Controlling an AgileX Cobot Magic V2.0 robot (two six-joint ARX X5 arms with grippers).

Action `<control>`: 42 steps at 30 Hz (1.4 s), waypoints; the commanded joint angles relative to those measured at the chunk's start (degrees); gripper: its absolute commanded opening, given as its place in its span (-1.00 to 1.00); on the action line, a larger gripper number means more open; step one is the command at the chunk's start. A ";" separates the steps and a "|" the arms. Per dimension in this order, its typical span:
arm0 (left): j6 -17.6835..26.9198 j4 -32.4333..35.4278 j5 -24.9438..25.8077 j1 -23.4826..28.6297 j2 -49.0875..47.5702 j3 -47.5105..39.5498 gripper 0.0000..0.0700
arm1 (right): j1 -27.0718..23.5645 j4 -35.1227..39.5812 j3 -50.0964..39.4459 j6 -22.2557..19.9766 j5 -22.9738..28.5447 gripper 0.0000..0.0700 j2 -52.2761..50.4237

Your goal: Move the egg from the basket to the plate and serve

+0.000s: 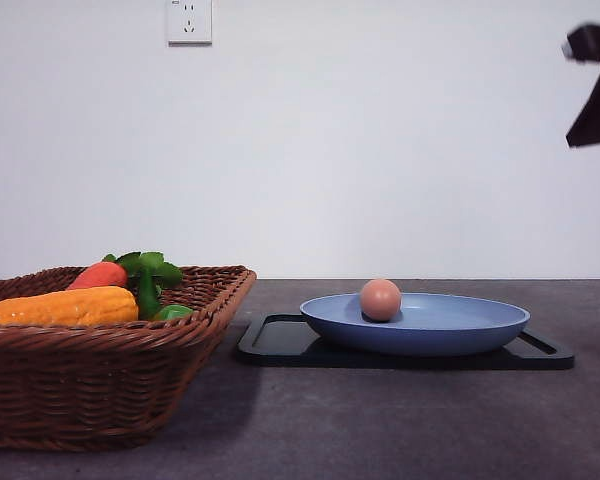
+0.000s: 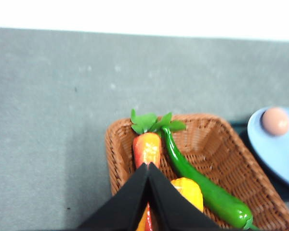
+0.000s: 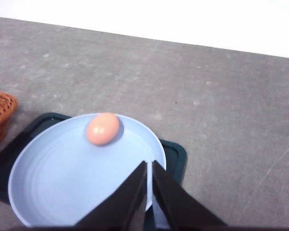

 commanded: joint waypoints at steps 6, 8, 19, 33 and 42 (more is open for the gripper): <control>-0.58 3.35 0.04 -0.17 -3.01 0.67 -1.00 | 0.28 1.38 0.24 0.07 0.14 -1.00 0.26; -0.56 3.40 0.04 -0.18 -2.93 0.67 -1.00 | 0.28 1.80 0.24 0.07 0.16 -1.00 0.28; -0.56 2.25 0.00 -0.42 -3.96 0.60 -1.00 | 0.28 1.86 0.24 0.07 0.16 -1.00 0.28; 7.48 -3.42 -0.17 7.91 -26.86 -4.27 -1.00 | 0.28 1.86 0.24 0.07 0.16 -1.00 0.28; 7.17 -2.98 -0.17 14.35 -28.09 -15.57 -1.00 | 0.28 1.86 0.24 0.09 0.16 -1.00 0.28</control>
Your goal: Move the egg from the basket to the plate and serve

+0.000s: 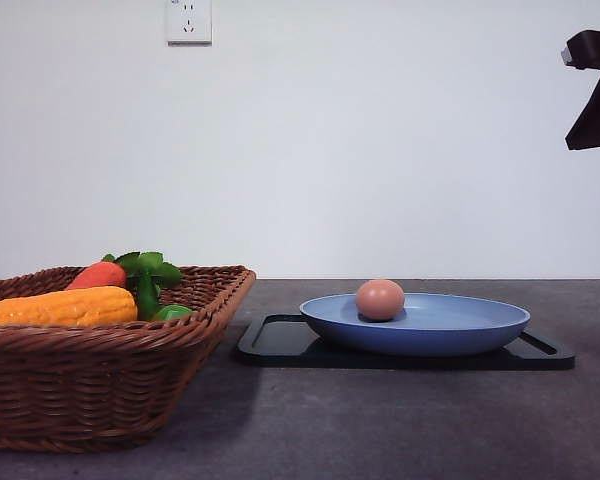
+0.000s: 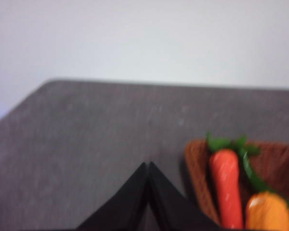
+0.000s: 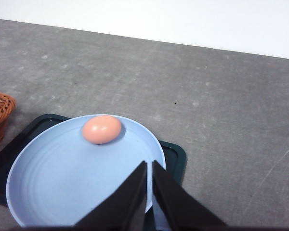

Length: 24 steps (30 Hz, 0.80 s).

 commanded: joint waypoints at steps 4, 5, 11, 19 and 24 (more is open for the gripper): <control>0.25 0.68 -0.02 0.10 -0.09 -5.01 -1.00 | 0.28 0.59 0.31 0.07 0.13 -1.00 0.22; -0.12 0.68 -0.02 0.10 -0.09 -5.82 -1.00 | 0.28 0.59 0.31 0.07 0.13 -1.00 0.22; -3.59 0.62 -0.02 0.10 -0.09 -9.17 -1.00 | 0.28 0.61 0.31 0.07 0.14 -1.00 0.22; -5.07 0.70 -0.02 0.08 -0.09 -9.61 -1.00 | 0.28 0.59 0.31 0.07 0.15 -1.00 0.22; -5.07 0.64 -0.02 0.08 -0.09 -9.61 -1.00 | 0.28 0.59 0.31 0.07 0.15 -1.00 0.22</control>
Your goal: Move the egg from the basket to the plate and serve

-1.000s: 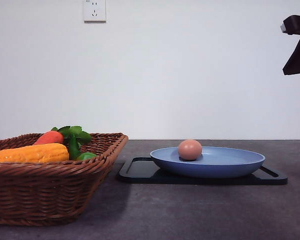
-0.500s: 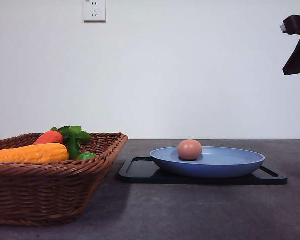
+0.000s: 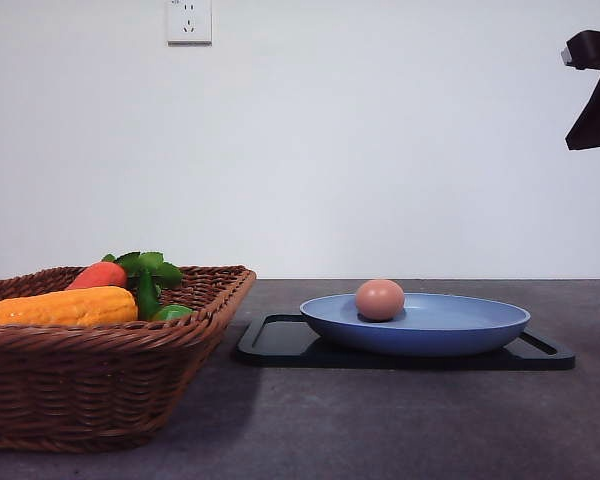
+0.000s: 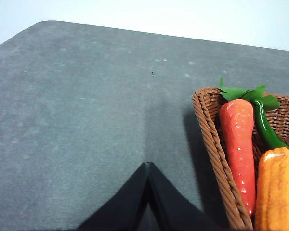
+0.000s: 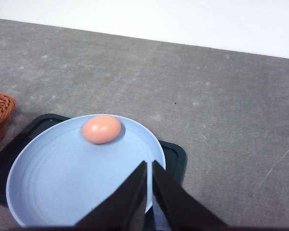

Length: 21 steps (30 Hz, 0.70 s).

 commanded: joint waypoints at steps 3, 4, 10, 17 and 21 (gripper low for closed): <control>-0.46 -0.68 -0.07 0.04 -0.09 -1.49 -1.00 | 0.28 0.59 0.31 0.08 0.15 -1.00 0.22; -0.46 -0.68 -0.07 0.04 -0.09 -1.49 -1.00 | 0.28 0.59 0.31 0.07 0.15 -1.00 0.22; -0.46 -0.68 -0.07 0.04 -0.09 -1.49 -1.00 | 0.28 0.59 0.31 0.09 0.15 -1.00 0.22; -0.46 -0.68 -0.07 0.04 -0.09 -1.49 -1.00 | 0.69 -0.40 0.31 0.02 0.30 -1.00 -1.22; -0.46 -0.68 -0.07 0.04 -0.09 -1.49 -1.00 | 0.50 -1.60 0.28 -1.44 3.22 -1.00 -8.34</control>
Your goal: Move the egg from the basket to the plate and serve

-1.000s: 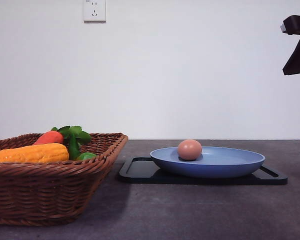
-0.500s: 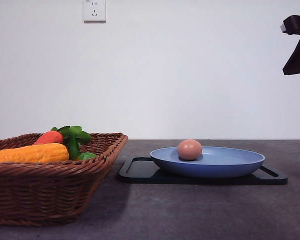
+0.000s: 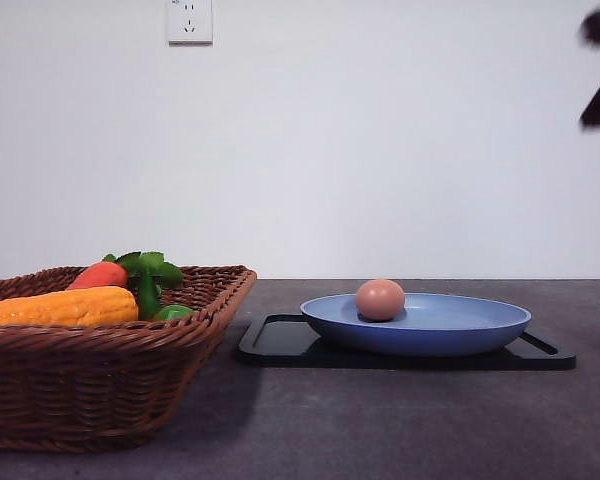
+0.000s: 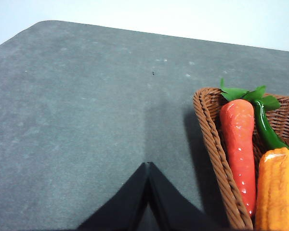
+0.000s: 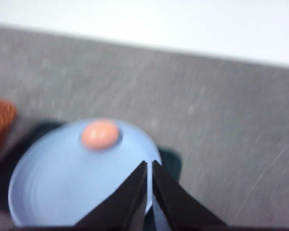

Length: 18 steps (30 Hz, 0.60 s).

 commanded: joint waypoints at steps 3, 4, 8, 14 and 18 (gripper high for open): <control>-0.31 -0.70 -0.07 0.04 -0.09 -1.46 -1.00 | -1.37 0.82 0.17 -2.86 2.47 -1.00 -7.66; -0.31 -0.70 -0.07 0.04 -0.09 -1.46 -1.00 | -2.39 0.66 0.05 -3.31 2.33 -1.00 -9.96; -0.31 -0.70 -0.07 0.04 -0.09 -1.46 -1.00 | -7.09 -2.18 0.00 -3.43 1.74 -1.00 -17.08; -0.31 -0.70 -0.07 0.04 -0.09 -1.46 -1.00 | -13.92 -7.43 -1.80 -3.47 1.51 -1.00 -22.86; -0.31 -0.70 -0.07 0.04 -0.09 -1.46 -1.00 | -16.55 -7.29 -6.43 -3.43 -1.99 -1.00 -25.19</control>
